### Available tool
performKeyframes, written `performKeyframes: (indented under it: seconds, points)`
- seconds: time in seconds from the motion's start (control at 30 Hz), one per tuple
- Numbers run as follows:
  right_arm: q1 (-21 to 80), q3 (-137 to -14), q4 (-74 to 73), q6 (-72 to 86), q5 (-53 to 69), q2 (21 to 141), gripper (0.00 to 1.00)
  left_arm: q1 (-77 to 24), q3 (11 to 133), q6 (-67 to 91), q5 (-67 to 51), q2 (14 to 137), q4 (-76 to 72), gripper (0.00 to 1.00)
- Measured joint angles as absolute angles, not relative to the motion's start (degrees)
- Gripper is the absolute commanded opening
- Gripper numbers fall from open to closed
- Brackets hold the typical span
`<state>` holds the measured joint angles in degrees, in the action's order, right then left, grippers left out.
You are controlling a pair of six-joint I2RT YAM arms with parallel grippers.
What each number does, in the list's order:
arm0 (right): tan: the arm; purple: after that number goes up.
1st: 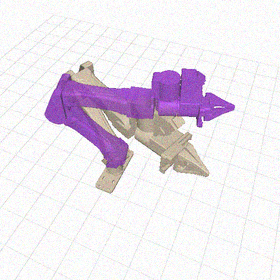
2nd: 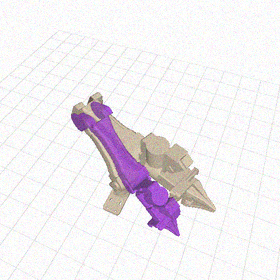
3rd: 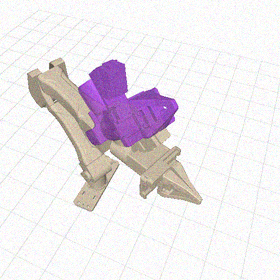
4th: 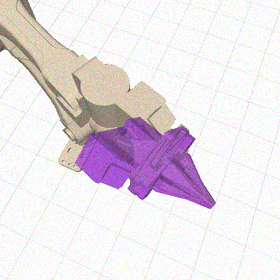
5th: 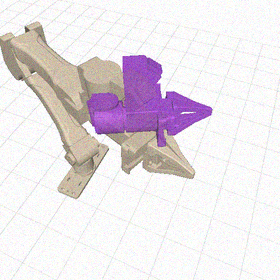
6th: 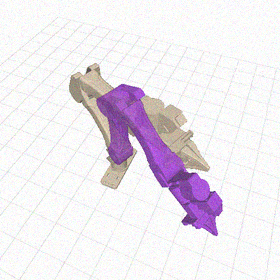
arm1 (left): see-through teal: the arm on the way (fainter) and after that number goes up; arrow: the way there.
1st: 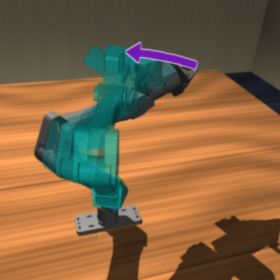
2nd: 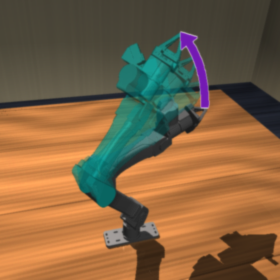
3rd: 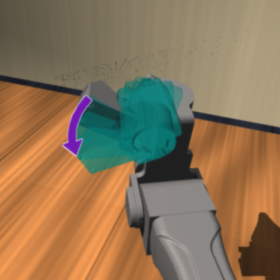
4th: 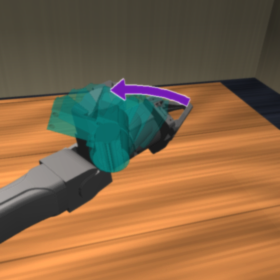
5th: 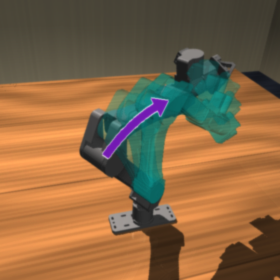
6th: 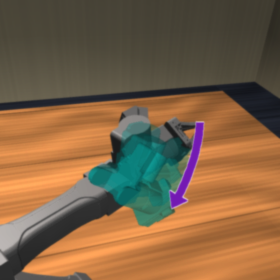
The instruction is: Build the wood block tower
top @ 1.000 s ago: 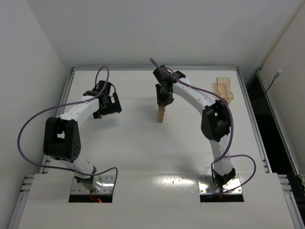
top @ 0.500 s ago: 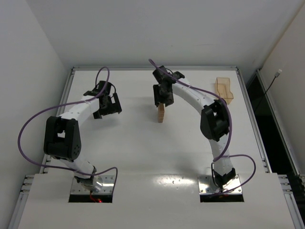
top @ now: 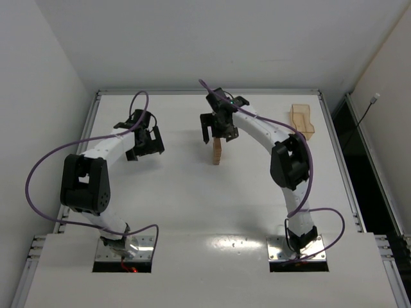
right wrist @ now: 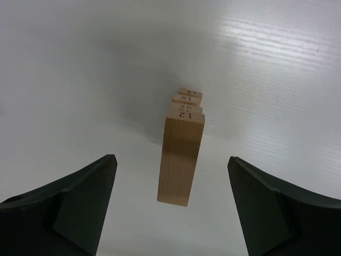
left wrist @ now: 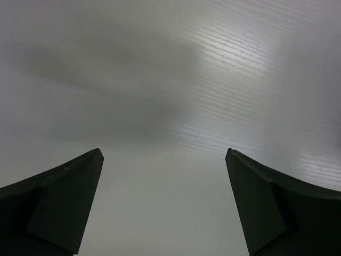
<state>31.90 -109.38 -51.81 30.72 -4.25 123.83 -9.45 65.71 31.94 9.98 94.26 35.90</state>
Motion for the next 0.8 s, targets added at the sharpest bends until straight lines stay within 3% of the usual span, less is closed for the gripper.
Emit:
performKeyframes:
  seconds: [0.13, 0.5, 0.8]
  points:
    - [31.44, -103.72, -46.17, 27.88, -4.58, 120.18, 0.89, -9.45, 65.71, 31.94, 10.07, 94.04, 35.94, 1.00]
    - [24.25, -74.19, -32.14, 17.23, -8.21, 87.26, 0.95, -9.45, 66.24, 25.56, 7.55, 92.53, 36.01, 1.00]
    - [14.87, -56.84, -30.24, 11.77, -5.54, 85.03, 0.95, -9.47, 70.41, 22.37, 9.15, 102.06, 35.48, 1.00]
